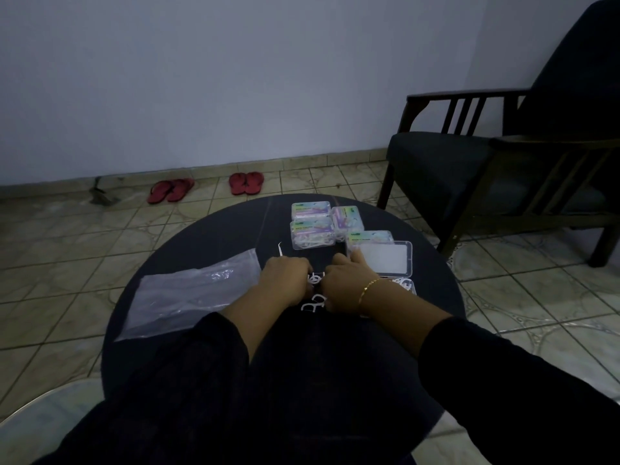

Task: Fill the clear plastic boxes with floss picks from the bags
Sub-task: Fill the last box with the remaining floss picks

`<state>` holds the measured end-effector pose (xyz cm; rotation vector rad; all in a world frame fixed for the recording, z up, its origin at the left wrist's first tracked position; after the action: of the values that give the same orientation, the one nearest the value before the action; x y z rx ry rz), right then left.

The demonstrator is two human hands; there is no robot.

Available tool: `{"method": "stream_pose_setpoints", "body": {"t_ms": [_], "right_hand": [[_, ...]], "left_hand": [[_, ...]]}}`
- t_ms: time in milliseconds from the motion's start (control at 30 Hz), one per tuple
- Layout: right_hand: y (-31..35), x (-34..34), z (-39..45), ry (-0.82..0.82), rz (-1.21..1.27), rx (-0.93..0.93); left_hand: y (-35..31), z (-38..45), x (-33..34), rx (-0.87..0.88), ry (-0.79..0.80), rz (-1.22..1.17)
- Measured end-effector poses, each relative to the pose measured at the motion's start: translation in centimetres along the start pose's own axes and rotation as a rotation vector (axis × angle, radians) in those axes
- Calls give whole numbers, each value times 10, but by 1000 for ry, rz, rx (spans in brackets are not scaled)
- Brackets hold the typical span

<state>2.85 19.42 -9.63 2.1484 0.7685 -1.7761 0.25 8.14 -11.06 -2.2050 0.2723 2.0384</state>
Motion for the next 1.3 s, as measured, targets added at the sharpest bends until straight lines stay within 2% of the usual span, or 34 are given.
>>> {"method": "stream_pose_setpoints", "body": {"t_ms": [133, 300, 500, 733, 867, 1133, 1300], "right_hand": [[5, 5, -3, -5, 35, -8], [13, 4, -11, 10, 21, -13], [20, 1, -17, 20, 30, -4], [22, -19, -28, -197, 85, -28], [8, -34, -38, -265, 102, 19], [-51, -29, -57, -55, 116, 243], [-70, -10, -59, -43, 188, 349]], "left_hand": [[-3, -5, -5, -4, 20, 11], [-2, -9, -12, -69, 77, -123], [0, -18, -23, -89, 21, -253], [9, -22, -25, -106, -77, -405], [8, -23, -31, -139, -143, -486], [-19, -21, -35, -92, -164, -662], [-48, -18, -36, 8, -142, -732]]}}
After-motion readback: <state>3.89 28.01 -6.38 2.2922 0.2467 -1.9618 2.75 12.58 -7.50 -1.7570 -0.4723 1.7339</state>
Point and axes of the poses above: each hand's wrist, its own z-axis towards the middle knuckle, its own x-axis out of the palm, y = z × x, the point moved 3 cm from there along z, towards the middle knuckle, and after that the axes turned 5 degrees about z, right-handed, at the moved point
